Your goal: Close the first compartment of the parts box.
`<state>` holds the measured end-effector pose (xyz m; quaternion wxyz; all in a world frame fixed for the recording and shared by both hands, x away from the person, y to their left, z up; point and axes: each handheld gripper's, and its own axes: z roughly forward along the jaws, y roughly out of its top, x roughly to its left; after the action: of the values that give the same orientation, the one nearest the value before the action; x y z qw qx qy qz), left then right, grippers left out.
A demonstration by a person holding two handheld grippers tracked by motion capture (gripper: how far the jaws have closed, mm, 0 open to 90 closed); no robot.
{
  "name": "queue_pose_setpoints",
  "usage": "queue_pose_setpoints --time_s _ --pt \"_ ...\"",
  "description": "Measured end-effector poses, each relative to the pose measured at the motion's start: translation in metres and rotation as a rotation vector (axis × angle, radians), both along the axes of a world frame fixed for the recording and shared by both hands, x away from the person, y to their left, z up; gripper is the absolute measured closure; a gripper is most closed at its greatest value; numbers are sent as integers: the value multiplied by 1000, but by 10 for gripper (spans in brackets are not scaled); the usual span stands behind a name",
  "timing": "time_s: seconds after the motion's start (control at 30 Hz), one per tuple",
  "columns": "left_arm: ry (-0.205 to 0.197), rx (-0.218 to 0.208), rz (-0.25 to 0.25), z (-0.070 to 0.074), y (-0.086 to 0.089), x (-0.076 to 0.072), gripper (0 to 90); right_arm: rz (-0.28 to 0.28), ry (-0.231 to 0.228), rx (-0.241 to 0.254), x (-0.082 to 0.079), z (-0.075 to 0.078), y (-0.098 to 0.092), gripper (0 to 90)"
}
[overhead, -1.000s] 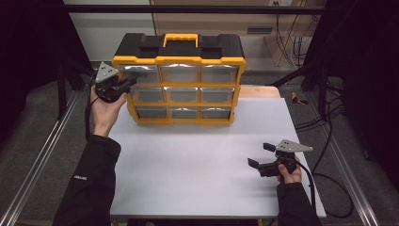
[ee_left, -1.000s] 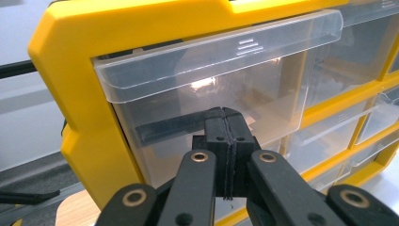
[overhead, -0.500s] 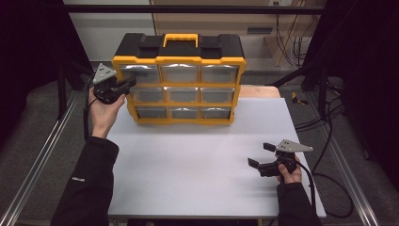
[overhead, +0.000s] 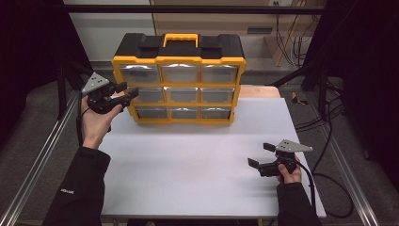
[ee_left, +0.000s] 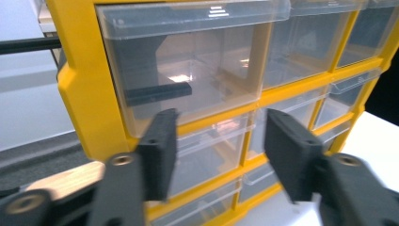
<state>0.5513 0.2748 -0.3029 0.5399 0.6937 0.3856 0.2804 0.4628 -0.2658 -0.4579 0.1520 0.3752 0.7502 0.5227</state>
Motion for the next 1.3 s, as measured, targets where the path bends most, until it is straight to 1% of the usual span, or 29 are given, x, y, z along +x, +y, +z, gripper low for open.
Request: queue_pose_setpoints --time_s 0.07,0.13,0.23,0.3,0.4,0.47,0.57,0.8,0.9,0.97,1.0,1.03,1.1,1.17,1.3 --pt "2 -17 -9 -2 0 -3 348 0 -1 0 0 0 0 24" --pt "9 -24 -12 -5 0 -5 295 0 1 -1 0 0 0 24" --pt "12 -32 -22 -9 0 -9 211 0 0 -3 0 0 0 24" --pt "6 -26 -27 -11 -1 -12 151 2 -2 -4 0 0 0 24" --pt "21 -35 -45 -16 -1 -15 88 1 -3 -1 0 0 0 24" --pt "34 -38 -48 -21 -2 -17 53 3 -4 -2 0 0 0 24" --pt "35 -32 -45 -26 -1 -21 24 2 -6 -2 0 0 0 24" --pt "39 -16 -71 -39 -4 -30 4 6 -8 1 -1 0 1 24" --pt "38 -21 -88 -45 -4 -34 3 6 -8 1 -1 0 1 24" --pt "39 -31 -99 -50 -5 -36 1 6 -9 1 -1 0 1 24" --pt "38 -24 -99 -52 -5 -37 0 7 -10 1 -1 0 1 24" --pt "43 -30 -108 -55 -6 -38 0 8 -8 3 -1 1 1 24" --pt "38 -39 -122 -60 -6 -40 0 6 -8 3 -1 1 0 24" --pt "42 -46 -129 -65 -6 -43 1 6 -9 2 -1 1 0 24" --pt "35 -46 -144 -74 -7 -48 1 6 -10 2 -1 1 0 24"
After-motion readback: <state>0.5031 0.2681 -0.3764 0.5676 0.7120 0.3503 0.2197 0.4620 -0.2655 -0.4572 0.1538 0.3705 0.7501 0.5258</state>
